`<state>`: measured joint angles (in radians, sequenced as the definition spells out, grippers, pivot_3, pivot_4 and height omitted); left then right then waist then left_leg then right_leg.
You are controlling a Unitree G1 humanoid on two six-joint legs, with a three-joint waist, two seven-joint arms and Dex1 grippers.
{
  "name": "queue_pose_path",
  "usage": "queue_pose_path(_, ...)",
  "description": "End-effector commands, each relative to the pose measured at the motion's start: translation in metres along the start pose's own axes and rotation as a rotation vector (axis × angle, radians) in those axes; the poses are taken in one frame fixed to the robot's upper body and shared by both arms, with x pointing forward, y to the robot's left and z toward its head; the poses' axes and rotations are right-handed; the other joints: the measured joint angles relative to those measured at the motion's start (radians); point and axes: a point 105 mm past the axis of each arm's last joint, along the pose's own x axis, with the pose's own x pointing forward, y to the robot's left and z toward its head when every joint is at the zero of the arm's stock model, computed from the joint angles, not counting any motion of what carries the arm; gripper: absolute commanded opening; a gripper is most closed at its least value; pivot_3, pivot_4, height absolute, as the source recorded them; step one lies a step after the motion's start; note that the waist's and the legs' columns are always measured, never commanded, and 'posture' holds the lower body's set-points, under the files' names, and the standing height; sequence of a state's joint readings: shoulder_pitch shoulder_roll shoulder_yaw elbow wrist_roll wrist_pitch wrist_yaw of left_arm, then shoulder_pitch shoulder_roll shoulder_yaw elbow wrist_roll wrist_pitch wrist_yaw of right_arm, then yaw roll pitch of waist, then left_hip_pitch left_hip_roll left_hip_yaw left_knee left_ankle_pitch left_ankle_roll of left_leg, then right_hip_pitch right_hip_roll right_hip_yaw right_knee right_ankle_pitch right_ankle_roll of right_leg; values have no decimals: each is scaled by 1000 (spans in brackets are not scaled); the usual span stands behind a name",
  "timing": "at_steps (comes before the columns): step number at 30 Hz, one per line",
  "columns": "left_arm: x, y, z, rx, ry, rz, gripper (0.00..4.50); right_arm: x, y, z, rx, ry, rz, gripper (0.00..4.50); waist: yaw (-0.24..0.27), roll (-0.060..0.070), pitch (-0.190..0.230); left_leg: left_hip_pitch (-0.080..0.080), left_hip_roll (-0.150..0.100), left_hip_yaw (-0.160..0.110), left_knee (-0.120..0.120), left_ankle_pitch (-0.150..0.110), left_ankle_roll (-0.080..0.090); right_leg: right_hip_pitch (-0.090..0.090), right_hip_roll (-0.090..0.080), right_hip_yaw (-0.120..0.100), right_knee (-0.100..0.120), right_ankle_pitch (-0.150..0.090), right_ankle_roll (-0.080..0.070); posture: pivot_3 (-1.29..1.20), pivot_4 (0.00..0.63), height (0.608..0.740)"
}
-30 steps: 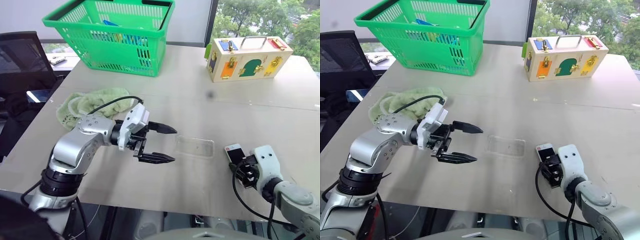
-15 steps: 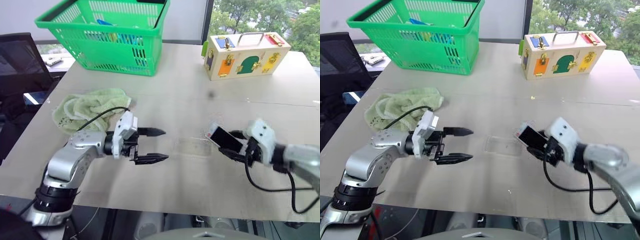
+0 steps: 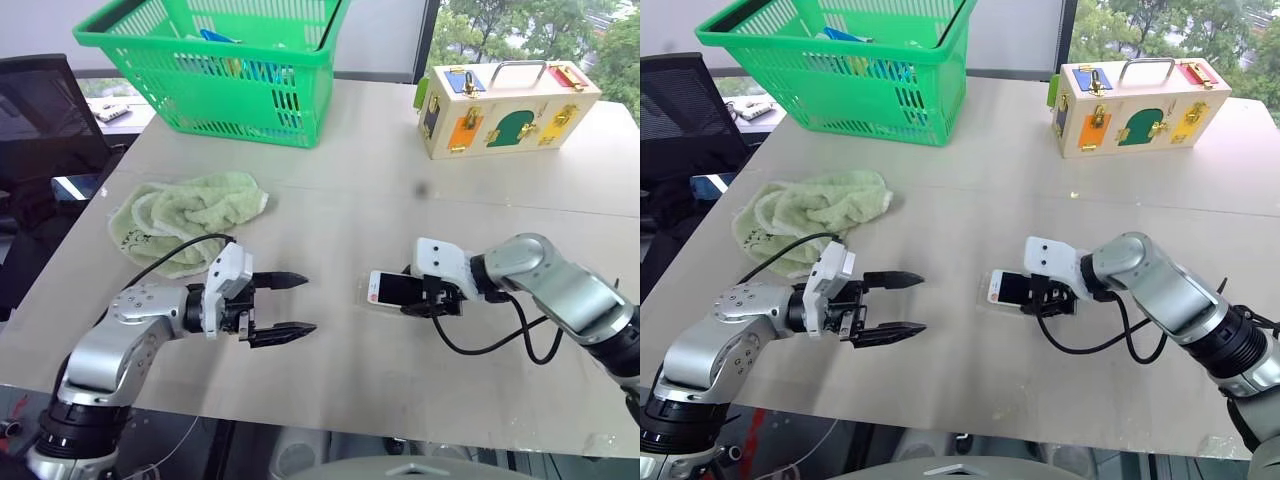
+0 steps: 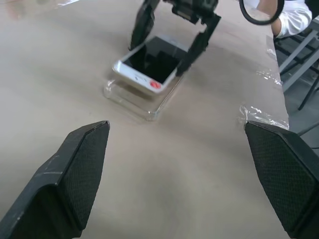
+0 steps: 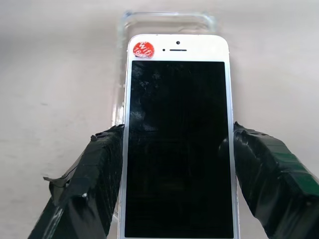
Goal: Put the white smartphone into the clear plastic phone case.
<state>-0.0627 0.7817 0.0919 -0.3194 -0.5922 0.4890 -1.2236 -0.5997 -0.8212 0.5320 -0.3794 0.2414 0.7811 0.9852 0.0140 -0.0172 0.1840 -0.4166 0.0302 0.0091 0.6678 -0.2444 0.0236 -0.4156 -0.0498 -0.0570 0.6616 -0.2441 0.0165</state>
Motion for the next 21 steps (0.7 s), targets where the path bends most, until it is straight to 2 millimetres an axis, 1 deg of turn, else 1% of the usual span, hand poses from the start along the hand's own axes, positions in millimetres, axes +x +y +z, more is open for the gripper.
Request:
queue_pose_path(1, -1, -5, 10, 49, -14, 0, 4500, -4, 6, 10, -40, -7, 9, 2904, -1, 0, 0, 0, 0, 0, 0, 0, 0, 0, 0, 0, 0, 0, 0, 0, 150, 740)
queue_pose_path(6, 1, -5, 10, 58, -9, -2, 4500, -2, 5, 2, -20, 44, -12, 2904, -1, 0, 0, 2, 2, 0, 1, 0, 0, 0, 2, 0, 2, 1, -1, 0, 150, 740)
queue_pose_path(10, 3, -3, 11, 61, -7, -6, 4500, -2, 6, 5, -26, 45, -17, 2904, -1, 0, 0, 2, 3, 0, 1, 0, 0, 0, 3, 0, 2, 1, -1, 0, 150, 740)
queue_pose_path(12, 3, -2, 10, 62, -6, -9, 4500, -1, 7, 5, -32, 54, -13, 2904, -1, 0, 0, 2, 3, 1, 1, 0, 0, 0, 3, 0, 2, 1, -1, 0, 150, 740)
queue_pose_path(15, 7, -2, 10, 64, -4, -25, 4500, 5, 12, 1, -18, 74, 9, 2904, -1, 0, 0, 2, 3, 2, 1, 0, 0, 0, 3, 0, 2, 1, -1, 0, 150, 740)
queue_pose_path(18, 10, -1, 11, 66, -7, -32, 4500, 10, 10, -5, 27, 86, 5, 2903, -3, -1, -1, 2, 3, 2, 1, 0, 0, 0, 3, 0, 2, 1, -1, 0, 150, 740)
queue_pose_path(21, 11, -1, 10, 67, -5, -38, 4500, 11, 7, -10, 45, 107, -6, 2903, -4, -1, -2, 4, 5, 3, 1, 0, 0, 1, 5, 0, 2, 2, -2, 0, 150, 740)
